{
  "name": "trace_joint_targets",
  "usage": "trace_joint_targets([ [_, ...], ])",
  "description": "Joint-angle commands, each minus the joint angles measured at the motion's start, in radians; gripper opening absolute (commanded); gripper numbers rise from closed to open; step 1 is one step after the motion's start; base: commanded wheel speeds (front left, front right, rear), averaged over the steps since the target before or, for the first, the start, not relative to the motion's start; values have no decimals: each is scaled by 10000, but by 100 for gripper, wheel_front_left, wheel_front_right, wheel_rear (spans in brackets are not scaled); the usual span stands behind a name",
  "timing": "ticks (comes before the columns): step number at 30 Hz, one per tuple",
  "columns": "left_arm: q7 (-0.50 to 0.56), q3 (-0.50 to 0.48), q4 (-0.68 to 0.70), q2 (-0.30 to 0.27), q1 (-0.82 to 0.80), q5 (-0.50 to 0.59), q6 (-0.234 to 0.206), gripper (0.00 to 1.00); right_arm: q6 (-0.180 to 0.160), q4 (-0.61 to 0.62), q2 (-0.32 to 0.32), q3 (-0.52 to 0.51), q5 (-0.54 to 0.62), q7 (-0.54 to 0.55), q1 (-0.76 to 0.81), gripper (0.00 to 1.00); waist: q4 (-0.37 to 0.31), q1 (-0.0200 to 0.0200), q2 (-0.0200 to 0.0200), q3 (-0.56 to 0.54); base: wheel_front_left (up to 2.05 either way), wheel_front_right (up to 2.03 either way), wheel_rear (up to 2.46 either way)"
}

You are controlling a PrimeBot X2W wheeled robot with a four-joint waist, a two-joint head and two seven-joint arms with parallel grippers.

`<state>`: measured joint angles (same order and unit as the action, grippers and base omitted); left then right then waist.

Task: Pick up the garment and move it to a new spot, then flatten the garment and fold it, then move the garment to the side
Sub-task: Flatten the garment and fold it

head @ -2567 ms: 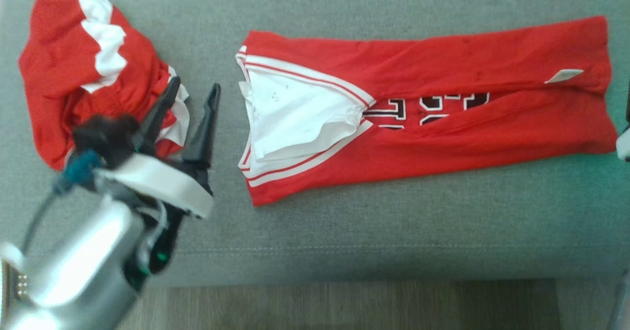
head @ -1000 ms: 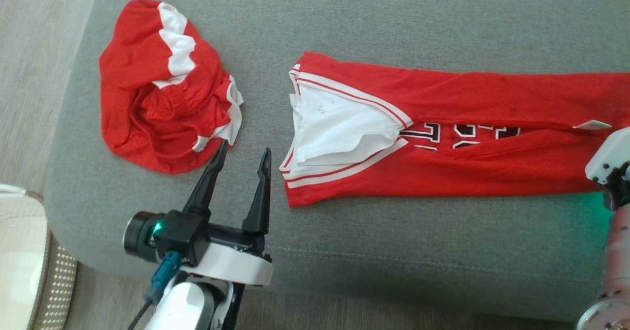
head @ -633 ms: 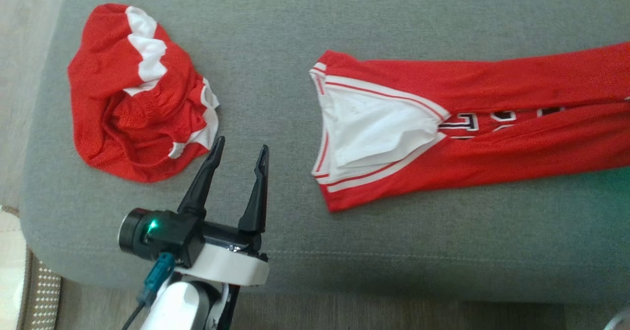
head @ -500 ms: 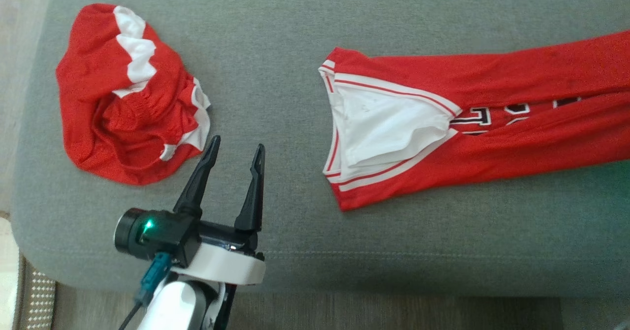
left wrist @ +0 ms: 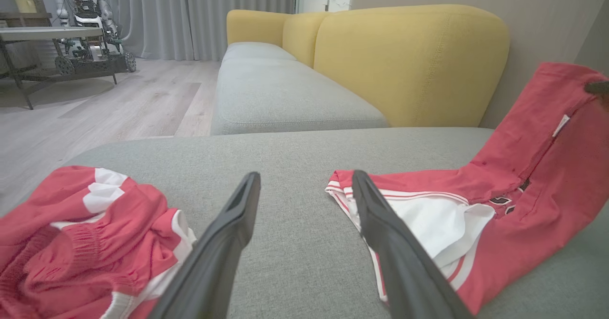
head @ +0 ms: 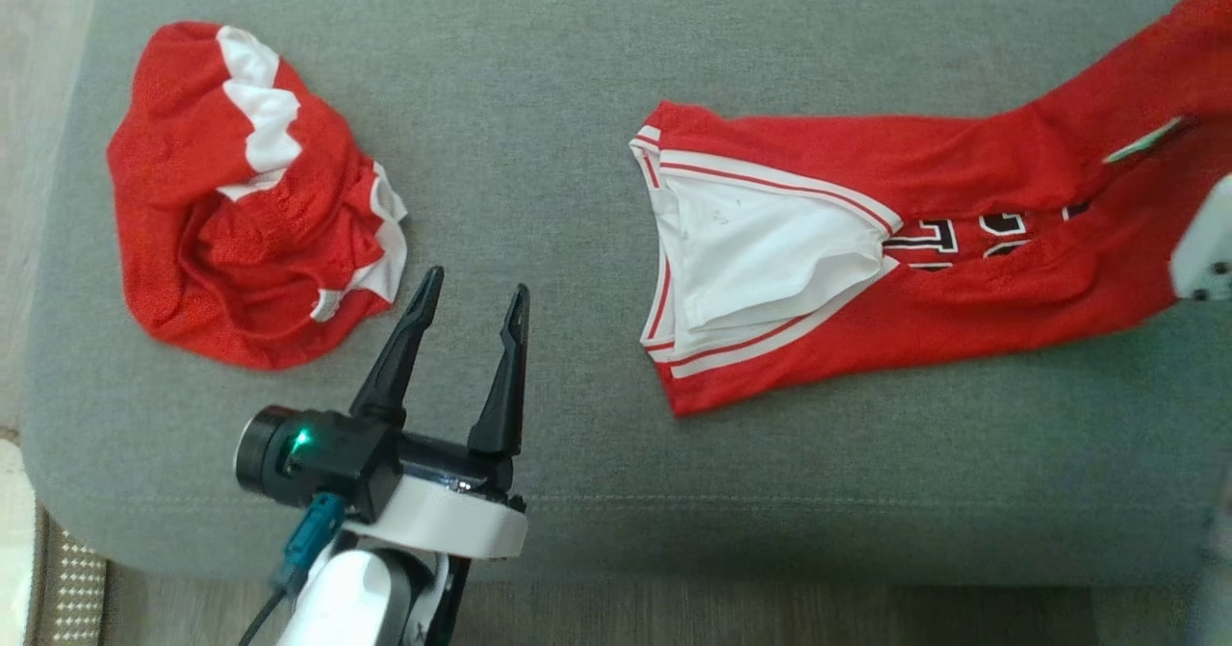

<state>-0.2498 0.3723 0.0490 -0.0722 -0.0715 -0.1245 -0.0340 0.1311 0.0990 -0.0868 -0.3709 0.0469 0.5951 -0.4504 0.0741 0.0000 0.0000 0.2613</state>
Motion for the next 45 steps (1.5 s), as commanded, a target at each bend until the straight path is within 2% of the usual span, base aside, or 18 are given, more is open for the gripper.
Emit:
trace_joint_targets([
  [1,-120,-386,264,65,-231,100,29,100,-4,634,96,469,-155,98,-79,0,76,0,0,-57,0,0,0],
  [6,-120,-350,203,119,-218,104,58,100,-4,766,338,1394,-602,116,169,0,359,0,0,-178,0,0,0],
  [12,-120,-298,93,164,-203,94,58,100,-4,-254,361,2296,-1722,-365,271,0,935,0,0,-313,0,0,0],
  [20,-120,-197,-48,199,-145,-20,42,100,-4,-1230,364,3691,-2534,-922,370,0,1585,0,0,-472,0,0,0],
  [33,-120,-94,-94,217,-59,-145,-52,100,-4,-2681,365,4588,-3476,-1754,567,0,2112,0,0,-773,0,0,0],
  [40,-120,91,-115,218,-83,-233,-93,100,-4,-3963,365,4993,-4024,-2215,235,0,2296,0,0,-798,0,0,0],
  [41,-120,104,-120,218,-94,-239,-92,100,-4,-4086,365,5069,-4155,-2344,176,40,2317,0,0,-793,0,0,0],
  [42,-120,114,-125,218,-104,-242,-91,100,-4,-4219,365,5055,-4276,-2504,122,100,2330,0,0,-795,0,0,0],
  [45,-120,132,-124,218,-109,-250,-93,100,-4,-4455,365,4904,-4490,-3178,-110,100,2335,0,0,-826,0,0,0],
])
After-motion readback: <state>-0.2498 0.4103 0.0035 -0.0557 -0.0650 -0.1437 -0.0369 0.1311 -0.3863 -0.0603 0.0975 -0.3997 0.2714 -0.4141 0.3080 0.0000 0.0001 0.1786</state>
